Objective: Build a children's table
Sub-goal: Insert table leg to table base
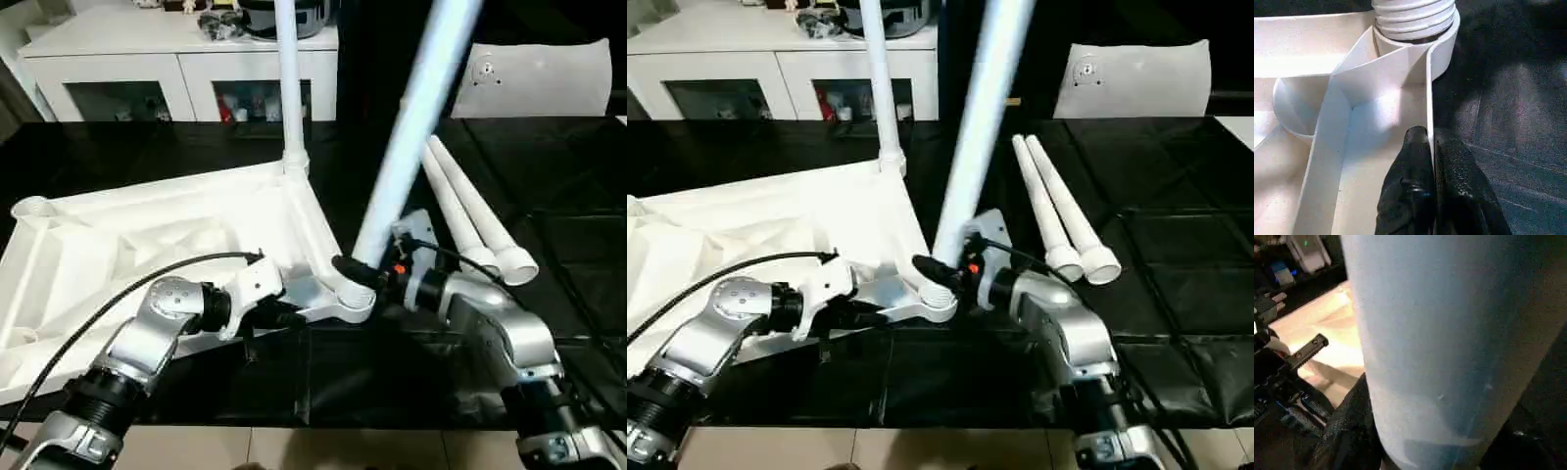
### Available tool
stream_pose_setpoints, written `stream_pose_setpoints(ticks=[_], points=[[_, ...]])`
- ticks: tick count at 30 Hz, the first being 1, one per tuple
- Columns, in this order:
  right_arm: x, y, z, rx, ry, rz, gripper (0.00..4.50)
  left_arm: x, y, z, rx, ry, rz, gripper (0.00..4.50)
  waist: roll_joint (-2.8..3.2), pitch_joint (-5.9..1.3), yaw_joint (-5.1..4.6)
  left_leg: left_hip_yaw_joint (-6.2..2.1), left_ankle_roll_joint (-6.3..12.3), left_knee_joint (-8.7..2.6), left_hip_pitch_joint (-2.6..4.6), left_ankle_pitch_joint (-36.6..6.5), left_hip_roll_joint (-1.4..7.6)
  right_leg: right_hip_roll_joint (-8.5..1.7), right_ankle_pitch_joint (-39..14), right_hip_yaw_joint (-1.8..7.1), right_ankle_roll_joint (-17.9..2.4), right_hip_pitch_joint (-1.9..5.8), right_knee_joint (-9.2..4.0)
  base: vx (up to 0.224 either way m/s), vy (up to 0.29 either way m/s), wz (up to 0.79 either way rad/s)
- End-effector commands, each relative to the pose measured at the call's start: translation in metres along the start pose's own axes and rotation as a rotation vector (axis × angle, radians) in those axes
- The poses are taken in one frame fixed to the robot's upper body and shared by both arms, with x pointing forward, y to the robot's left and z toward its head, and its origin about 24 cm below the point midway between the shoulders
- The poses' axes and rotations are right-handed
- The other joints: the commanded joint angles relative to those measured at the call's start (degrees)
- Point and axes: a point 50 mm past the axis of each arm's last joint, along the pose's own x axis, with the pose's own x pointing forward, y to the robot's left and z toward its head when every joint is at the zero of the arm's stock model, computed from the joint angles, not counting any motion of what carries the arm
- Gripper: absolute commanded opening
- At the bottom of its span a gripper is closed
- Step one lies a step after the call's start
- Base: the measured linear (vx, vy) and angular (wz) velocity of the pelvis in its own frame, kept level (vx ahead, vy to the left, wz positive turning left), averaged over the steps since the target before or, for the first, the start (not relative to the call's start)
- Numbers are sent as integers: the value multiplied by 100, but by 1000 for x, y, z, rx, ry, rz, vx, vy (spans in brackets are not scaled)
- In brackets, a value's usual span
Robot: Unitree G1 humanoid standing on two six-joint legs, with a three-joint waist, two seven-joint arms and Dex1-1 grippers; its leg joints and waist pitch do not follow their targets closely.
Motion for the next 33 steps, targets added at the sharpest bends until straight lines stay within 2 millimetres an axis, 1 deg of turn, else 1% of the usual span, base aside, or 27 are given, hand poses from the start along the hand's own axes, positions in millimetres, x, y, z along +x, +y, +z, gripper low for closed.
stream_pose_setpoints(ticks=[1,2,3,4,5,6,7,8,9,10,11,14,15,16,17,18,19,20,21,22,23,24,25,29,30,31,33], points=[[-11,-4,-35,92,71,-54,191,-4,7,6,-5,-48,38,0,3,-297,9,-305,71,-439,89,-1840,502,-662,-3041,434,-218,193,-626,0,0,0],[-12,-4,-37,98,65,-60,191,-4,7,6,-7,-52,43,0,-17,-293,5,-314,81,-449,72,-1838,508,-665,-3037,432,-214,208,-626,0,0,0],[-12,-3,-37,100,63,-62,191,-4,8,6,-8,-53,45,0,-26,-297,15,-312,105,-451,79,-1823,503,-657,-3033,429,-215,206,-626,0,0,0],[-15,-2,-42,113,51,-66,191,-4,9,7,-11,-57,52,0,9,-294,13,-314,116,-451,77,-1828,499,-656,-3056,425,-213,206,-626,0,0,0],[-17,-1,-44,119,47,-67,191,-4,9,7,-11,-57,54,0,7,-296,13,-311,119,-452,80,-1835,501,-656,-3066,426,-207,203,-631,0,0,0],[-19,0,-47,117,42,-70,191,-4,10,7,-11,-56,56,0,32,-297,15,-319,121,-458,77,-1859,503,-654,-3069,423,-206,204,-626,0,0,0],[-20,1,-49,114,40,-72,191,-4,10,7,-10,-56,58,0,10,-299,16,-316,120,-459,88,-1883,499,-652,-3099,419,-191,198,-635,0,0,0],[-23,3,-52,81,48,-77,191,-4,11,7,-9,-55,61,0,31,-301,19,-320,122,-459,77,-1871,495,-656,-3090,418,-188,209,-629,0,0,0],[-24,4,-54,47,59,-78,191,-5,11,7,-8,-54,62,0,18,-302,28,-314,139,-466,76,-1848,495,-652,-3100,421,-157,202,-639,0,0,0],[-25,5,-55,16,76,-72,191,-5,12,7,-7,-53,62,0,22,-302,32,-315,142,-469,80,-1843,496,-653,-3102,422,-154,201,-638,0,0,0],[-25,7,-56,-30,102,-61,191,-5,12,7,-5,-51,64,0,42,-301,35,-318,139,-473,84,-1853,496,-651,-3105,418,-152,201,-637,0,0,0],[-25,10,-57,-152,174,-18,191,-6,13,6,5,-40,64,0,27,-284,18,-318,114,-475,95,-1974,483,-639,-3236,401,-98,199,-656,0,0,0],[-25,11,-56,-184,195,-2,191,-6,13,6,10,-33,63,0,28,-258,-6,-317,100,-470,126,-2135,462,-631,-3501,377,-31,185,-693,0,0,0],[-24,12,-56,-215,213,16,191,-7,14,5,18,-23,62,0,19,-255,-7,-317,97,-464,143,-2182,458,-635,-3594,374,-4,177,-714,0,0,0],[-24,12,-56,-215,213,16,191,-7,14,5,18,-23,62,0,24,-251,-9,-318,95,-453,155,-2210,449,-641,-3666,363,17,170,-731,0,0,0],[-22,13,-55,-237,224,40,191,-7,14,5,25,-14,60,0,10,-250,-29,-334,92,-455,160,-2285,452,-639,-3760,340,78,176,-757,0,0,0],[-22,13,-55,-237,224,40,191,-7,14,5,25,-14,60,0,17,-253,-33,-342,95,-462,157,-2290,454,-636,-3738,332,84,184,-756,0,0,0],[-21,13,-55,-236,224,43,191,-7,14,5,26,-14,60,0,11,-260,-39,-351,95,-472,154,-2295,469,-639,-3686,334,83,194,-752,0,0,0],[-17,14,-51,-234,225,84,191,-8,14,5,29,-11,56,0,6,-256,-47,-358,106,-483,147,-2339,483,-638,-3623,337,66,193,-746,0,0,0],[-15,15,-51,-235,227,97,191,-8,14,5,32,-7,53,0,9,-252,-62,-368,103,-488,137,-2392,484,-642,-3626,331,57,203,-740,0,0,0],[-15,15,-51,-234,228,107,191,-8,13,4,35,-4,51,0,3,-255,-65,-362,106,-482,135,-2389,478,-647,-3636,336,58,197,-742,0,0,0],[-14,15,-51,-233,230,119,191,-9,14,4,37,-2,50,0,8,-249,-64,-361,104,-479,143,-2384,472,-657,-3674,340,54,192,-750,0,0,0],[-13,16,-51,-227,228,132,191,-9,14,4,40,1,47,0,-8,-249,-55,-356,112,-478,140,-2344,472,-658,-3673,350,56,188,-754,0,0,0],[-13,20,-54,-191,215,192,191,-10,14,6,81,16,10,0,-16,-252,-37,-353,159,-492,110,-2222,472,-661,-3596,372,41,196,-736,0,0,0],[-14,22,-56,-185,220,214,191,-10,14,6,98,22,-7,0,-7,-203,-33,-359,185,-520,102,-2255,481,-658,-3593,385,42,177,-747,0,0,0],[-14,24,-58,-184,225,243,191,-10,14,8,116,28,-24,0,-1,-223,-30,-365,178,-527,112,-2278,498,-661,-3516,394,15,190,-723,0,0,0],[-14,29,-62,-171,232,289,191,-8,14,10,143,34,-53,0,0,-160,-29,-372,176,-561,116,-2400,514,-647,-3479,399,-13,161,-743,0,0,0]])
